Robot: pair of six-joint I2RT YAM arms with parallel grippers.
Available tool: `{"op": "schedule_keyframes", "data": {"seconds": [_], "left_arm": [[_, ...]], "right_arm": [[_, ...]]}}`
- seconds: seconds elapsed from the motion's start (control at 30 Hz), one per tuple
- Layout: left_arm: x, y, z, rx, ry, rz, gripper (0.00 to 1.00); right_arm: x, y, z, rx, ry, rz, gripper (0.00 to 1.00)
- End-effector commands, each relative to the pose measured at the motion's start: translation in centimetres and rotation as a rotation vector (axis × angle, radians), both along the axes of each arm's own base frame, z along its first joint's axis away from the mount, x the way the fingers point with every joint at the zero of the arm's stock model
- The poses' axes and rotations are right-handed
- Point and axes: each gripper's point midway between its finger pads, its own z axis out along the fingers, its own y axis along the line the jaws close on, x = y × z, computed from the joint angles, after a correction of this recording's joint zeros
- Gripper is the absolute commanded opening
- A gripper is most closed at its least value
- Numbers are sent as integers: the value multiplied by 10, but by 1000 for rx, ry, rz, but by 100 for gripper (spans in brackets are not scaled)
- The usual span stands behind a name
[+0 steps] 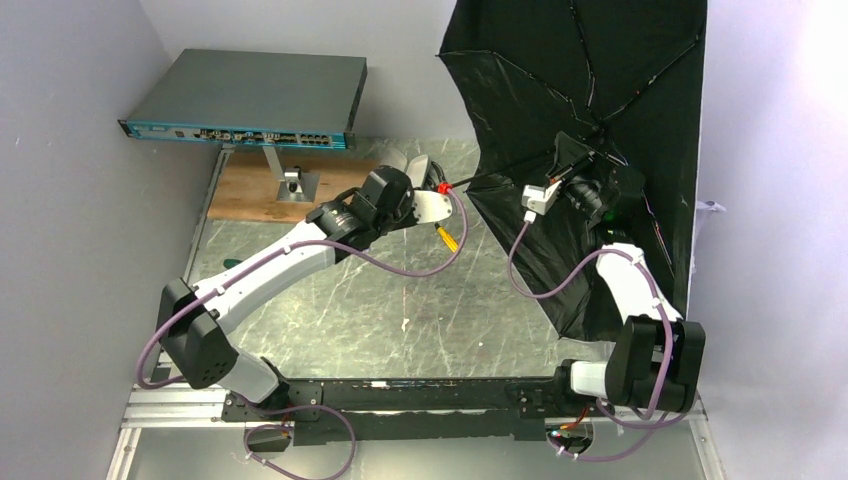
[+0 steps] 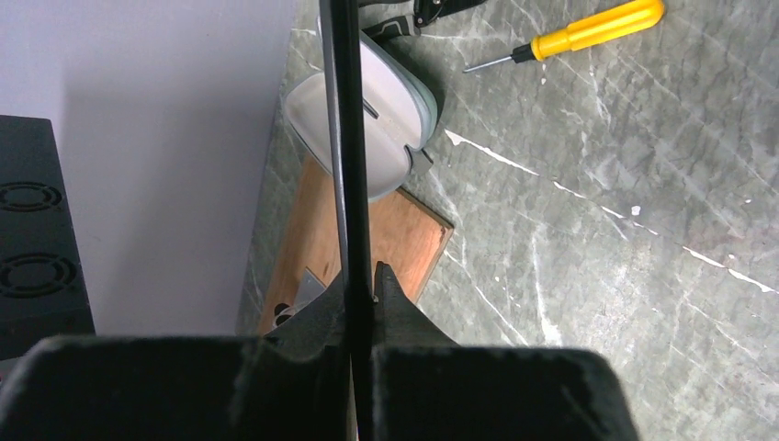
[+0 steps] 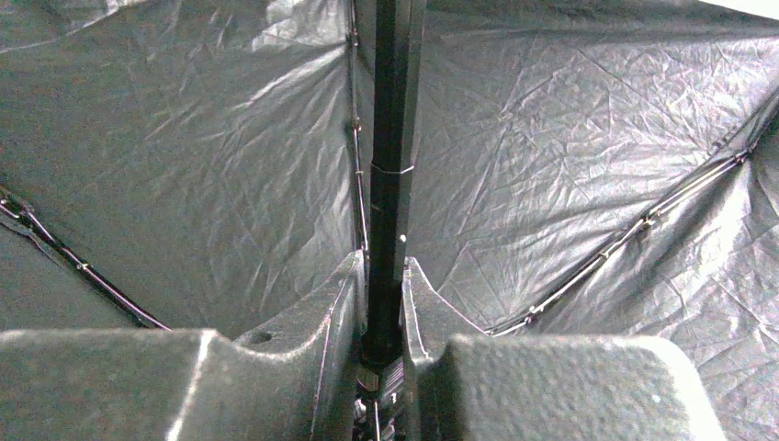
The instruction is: Open the umbrella
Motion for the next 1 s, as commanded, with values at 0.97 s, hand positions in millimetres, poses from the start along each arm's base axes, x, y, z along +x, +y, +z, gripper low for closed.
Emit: {"op": "schedule_keyframes", "data": {"seconds": [0.97], "left_arm": [[-60, 48, 19, 171, 179, -23, 0]], "right_arm": [[-54, -175, 19, 48, -55, -817, 33]]}}
